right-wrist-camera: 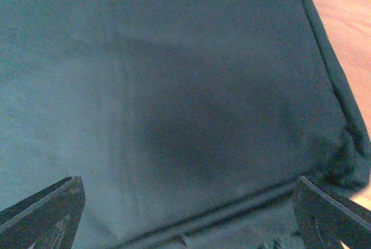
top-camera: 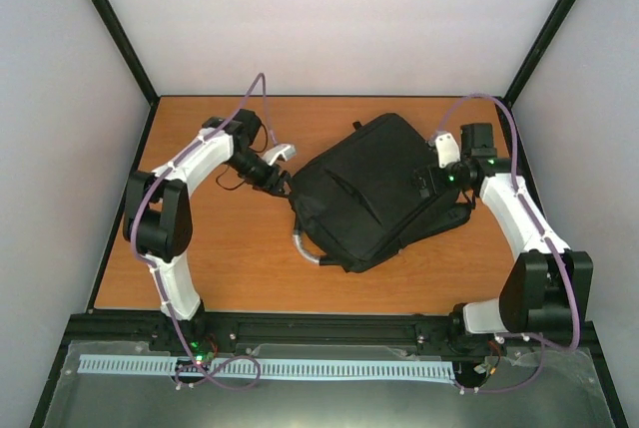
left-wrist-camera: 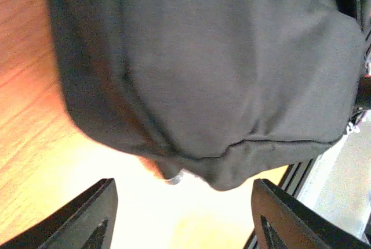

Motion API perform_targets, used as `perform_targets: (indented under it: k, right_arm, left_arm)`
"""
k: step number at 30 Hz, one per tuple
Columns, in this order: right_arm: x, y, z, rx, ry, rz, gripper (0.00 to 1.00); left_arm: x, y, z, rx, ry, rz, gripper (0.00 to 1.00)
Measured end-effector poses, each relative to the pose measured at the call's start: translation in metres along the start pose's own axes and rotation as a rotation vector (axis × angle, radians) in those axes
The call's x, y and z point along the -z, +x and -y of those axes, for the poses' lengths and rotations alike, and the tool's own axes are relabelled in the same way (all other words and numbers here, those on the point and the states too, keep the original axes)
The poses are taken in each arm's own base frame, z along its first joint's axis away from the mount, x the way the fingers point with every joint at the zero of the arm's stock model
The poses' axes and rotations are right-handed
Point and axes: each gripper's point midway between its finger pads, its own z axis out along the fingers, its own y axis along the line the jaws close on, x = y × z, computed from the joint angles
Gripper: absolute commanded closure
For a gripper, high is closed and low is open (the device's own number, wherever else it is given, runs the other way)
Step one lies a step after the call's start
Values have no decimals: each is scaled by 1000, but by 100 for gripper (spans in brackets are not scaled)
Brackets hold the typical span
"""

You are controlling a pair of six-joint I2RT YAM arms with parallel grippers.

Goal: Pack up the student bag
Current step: Adjust the student bag at the center of the board.

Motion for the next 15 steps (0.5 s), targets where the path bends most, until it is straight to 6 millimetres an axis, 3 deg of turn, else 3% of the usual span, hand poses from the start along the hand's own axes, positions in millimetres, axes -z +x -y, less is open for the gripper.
perform_targets:
  k: [6,10,15]
  right_arm:
    - [7,32,25,-74,83,-34,2]
    - [13,37,31,-76,115,-40,4]
    - [12,46,37,-65,142,-64,11]
  left_arm:
    - [4,-17,-32,65,-16,14,31]
    - [1,-48,-42,84,3,50,31]
    - [-2,-67,-48,80,25,71,34]
